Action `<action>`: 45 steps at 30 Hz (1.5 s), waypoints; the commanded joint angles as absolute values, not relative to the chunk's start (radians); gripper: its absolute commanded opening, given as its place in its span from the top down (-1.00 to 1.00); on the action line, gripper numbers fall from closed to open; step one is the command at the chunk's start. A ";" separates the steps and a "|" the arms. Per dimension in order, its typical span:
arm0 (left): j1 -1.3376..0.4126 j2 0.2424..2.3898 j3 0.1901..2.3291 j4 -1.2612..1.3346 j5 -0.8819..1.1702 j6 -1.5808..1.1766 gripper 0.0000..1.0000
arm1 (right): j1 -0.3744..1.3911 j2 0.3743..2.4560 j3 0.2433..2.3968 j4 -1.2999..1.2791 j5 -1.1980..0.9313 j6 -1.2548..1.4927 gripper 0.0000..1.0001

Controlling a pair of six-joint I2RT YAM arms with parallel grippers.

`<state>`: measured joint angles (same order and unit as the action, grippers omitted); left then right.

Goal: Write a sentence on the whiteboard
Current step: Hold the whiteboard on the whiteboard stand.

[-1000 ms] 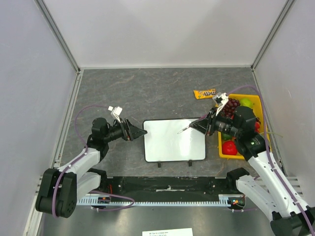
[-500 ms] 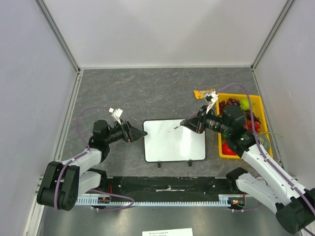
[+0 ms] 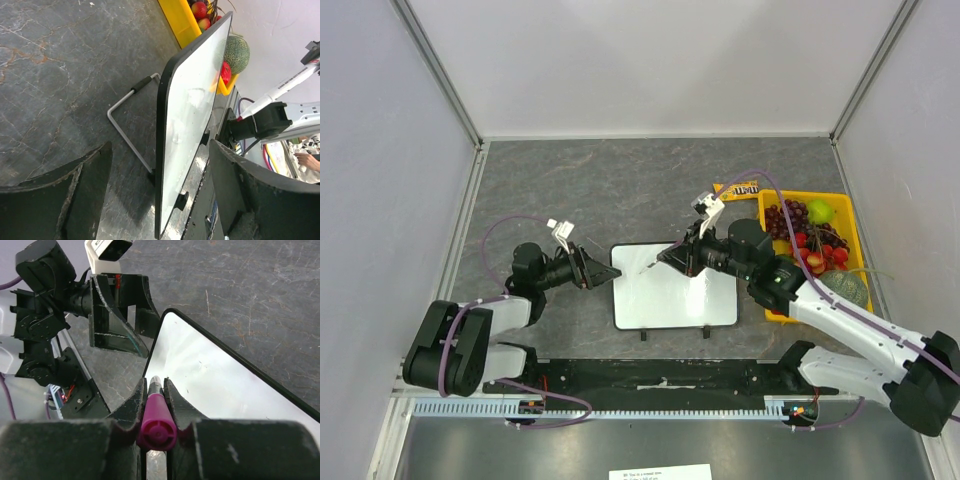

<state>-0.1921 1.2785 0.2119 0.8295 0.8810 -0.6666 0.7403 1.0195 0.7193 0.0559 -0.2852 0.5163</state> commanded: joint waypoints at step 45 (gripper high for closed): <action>-0.236 1.333 0.204 0.787 0.982 -0.614 0.96 | 0.868 1.017 0.819 0.080 -0.009 0.383 1.00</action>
<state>-0.2337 1.3380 0.1986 0.8314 1.0046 -0.6617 0.8623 1.0271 0.7750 0.0475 -0.0250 0.3992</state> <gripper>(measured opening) 0.118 0.172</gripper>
